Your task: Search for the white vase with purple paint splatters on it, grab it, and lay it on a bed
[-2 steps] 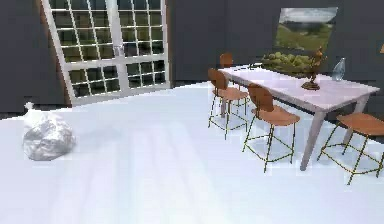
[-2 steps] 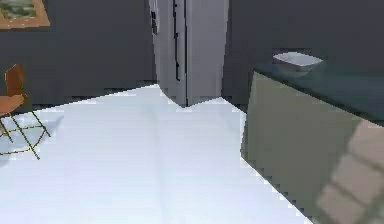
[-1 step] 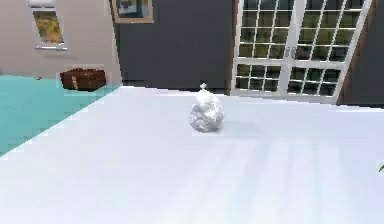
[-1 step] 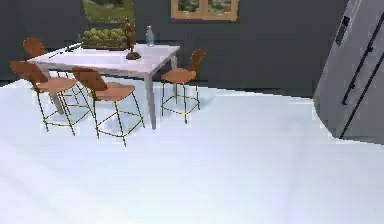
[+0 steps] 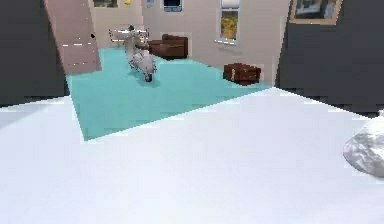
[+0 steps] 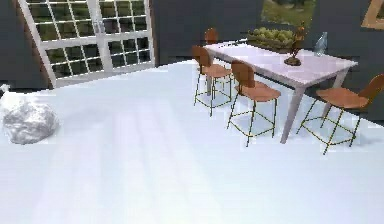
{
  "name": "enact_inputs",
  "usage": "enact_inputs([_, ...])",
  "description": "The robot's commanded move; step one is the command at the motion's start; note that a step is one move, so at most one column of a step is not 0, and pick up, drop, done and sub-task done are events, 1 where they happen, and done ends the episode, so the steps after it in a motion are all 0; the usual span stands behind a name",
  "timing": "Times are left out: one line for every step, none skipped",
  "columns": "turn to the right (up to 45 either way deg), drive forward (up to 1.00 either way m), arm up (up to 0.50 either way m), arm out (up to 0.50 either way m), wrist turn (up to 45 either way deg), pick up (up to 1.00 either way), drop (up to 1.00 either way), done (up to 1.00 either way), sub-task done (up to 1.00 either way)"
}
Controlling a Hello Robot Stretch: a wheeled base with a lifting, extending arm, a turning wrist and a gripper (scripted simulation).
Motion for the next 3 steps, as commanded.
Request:
enact_inputs([0.0,1.00,0.00,0.00,0.0,0.00,0.00,0.00,0.00])
enact_inputs([0.0,1.00,0.00,0.00,0.0,0.00,0.00,0.00,0.00])
enact_inputs([0.0,1.00,0.00,0.00,0.0,0.00,0.00,0.00,0.00])
